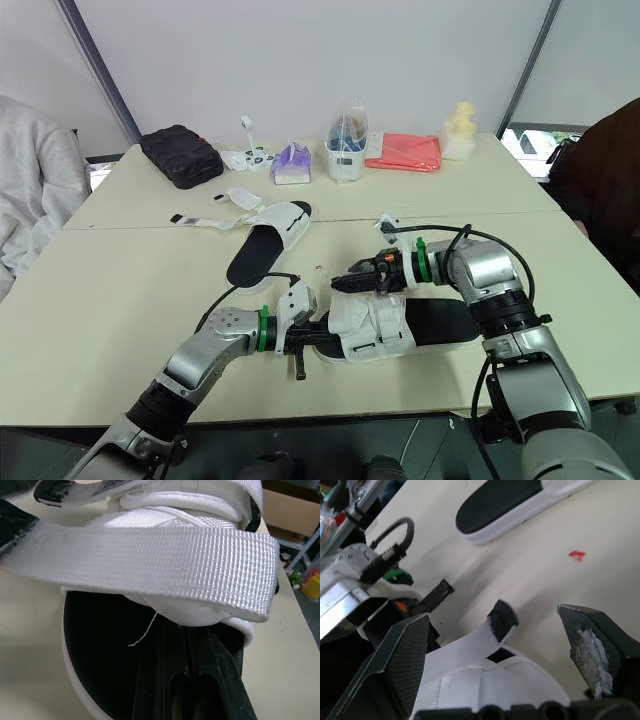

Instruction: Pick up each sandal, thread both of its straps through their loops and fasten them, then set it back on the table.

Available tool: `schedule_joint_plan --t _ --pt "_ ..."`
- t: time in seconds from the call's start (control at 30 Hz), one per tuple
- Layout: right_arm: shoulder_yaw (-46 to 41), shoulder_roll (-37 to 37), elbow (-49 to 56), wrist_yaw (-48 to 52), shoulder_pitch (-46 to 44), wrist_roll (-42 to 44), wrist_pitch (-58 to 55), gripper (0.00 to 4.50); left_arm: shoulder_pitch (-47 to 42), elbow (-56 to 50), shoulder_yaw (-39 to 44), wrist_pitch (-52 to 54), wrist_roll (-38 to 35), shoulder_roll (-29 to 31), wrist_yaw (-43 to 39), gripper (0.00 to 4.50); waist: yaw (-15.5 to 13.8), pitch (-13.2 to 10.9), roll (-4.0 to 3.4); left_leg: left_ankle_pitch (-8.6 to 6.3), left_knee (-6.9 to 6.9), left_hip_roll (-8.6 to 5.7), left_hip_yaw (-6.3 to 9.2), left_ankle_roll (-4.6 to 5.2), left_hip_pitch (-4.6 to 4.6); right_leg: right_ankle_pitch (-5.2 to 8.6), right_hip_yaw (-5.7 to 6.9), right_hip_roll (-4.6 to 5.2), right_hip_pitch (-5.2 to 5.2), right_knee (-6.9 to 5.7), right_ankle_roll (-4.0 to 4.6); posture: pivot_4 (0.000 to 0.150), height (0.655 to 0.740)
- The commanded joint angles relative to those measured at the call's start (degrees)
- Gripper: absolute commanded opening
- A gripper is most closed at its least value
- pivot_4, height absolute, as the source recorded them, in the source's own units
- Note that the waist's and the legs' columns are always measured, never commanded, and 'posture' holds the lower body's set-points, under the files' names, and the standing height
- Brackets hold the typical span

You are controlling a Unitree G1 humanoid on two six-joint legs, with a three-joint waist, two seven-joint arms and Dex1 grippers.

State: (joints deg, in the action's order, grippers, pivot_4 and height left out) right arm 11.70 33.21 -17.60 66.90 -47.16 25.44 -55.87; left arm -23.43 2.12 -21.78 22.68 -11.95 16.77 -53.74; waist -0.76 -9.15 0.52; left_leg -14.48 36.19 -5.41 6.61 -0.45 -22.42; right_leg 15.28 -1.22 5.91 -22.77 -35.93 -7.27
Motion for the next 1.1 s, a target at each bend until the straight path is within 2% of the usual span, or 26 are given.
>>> schedule_joint_plan --t 0.03,0.07,0.17,0.4,0.87,1.0,1.1 --pt "0.7 -0.8 1.4 0.3 0.1 -0.5 1.1 4.42 1.1 2.2 -1.2 1.5 2.1 0.2 1.5 0.00 0.0 0.0 0.00 0.00 0.00 0.00 0.00 0.00 0.00 0.00 0.00 0.00 0.00 0.00 0.00 0.150 0.7400" --pt "0.9 -1.0 1.1 0.2 0.1 -0.7 1.4 4.42 1.1 2.2 -1.2 1.5 2.1 0.2 1.6 0.00 0.0 0.0 0.00 0.00 0.00 0.00 0.00 0.00 0.00 0.00 0.00 0.00 0.00 0.00 0.00 0.150 0.7400" --pt "-0.1 -2.1 0.1 -0.2 -0.6 -0.2 1.7 3.52 1.1 2.4 -1.2 1.6 2.1 0.1 1.7 0.00 0.0 0.0 0.00 0.00 0.00 0.00 0.00 0.00 0.00 0.00 0.00 0.00 0.00 0.00 0.00 0.150 0.7400" --pt "-0.3 -1.5 1.9 0.9 0.0 0.5 1.3 0.05 1.2 2.6 -0.9 1.7 2.0 0.0 2.0 0.00 0.0 0.0 0.00 0.00 0.01 -0.01 0.00 0.00 0.00 0.00 0.00 0.00 0.00 0.00 0.00 0.150 0.7400" --pt "-10.7 -1.1 -4.1 0.0 -7.5 2.8 5.3 0.05 0.7 3.3 -1.2 1.4 2.0 0.1 1.1 0.00 0.0 0.0 0.00 0.00 0.00 -0.02 0.01 0.00 0.00 0.00 0.00 0.01 0.01 -0.01 0.00 0.150 0.7400" --pt "-10.8 -0.1 -2.5 -0.2 -6.8 -0.1 13.9 0.05 0.6 3.4 -1.3 1.4 2.1 0.0 1.1 0.00 0.0 0.0 0.00 0.00 0.00 -0.02 0.01 0.00 0.00 0.00 0.00 0.01 0.00 -0.01 0.00 0.150 0.7400" --pt "-11.4 1.2 3.2 -2.9 -4.1 -4.7 27.0 0.05 0.8 3.3 -1.2 1.5 2.0 0.1 0.9 0.00 -0.1 0.0 0.00 0.00 0.00 -0.03 0.01 0.00 0.00 0.00 0.01 0.01 0.00 -0.01 0.00 0.150 0.7400"
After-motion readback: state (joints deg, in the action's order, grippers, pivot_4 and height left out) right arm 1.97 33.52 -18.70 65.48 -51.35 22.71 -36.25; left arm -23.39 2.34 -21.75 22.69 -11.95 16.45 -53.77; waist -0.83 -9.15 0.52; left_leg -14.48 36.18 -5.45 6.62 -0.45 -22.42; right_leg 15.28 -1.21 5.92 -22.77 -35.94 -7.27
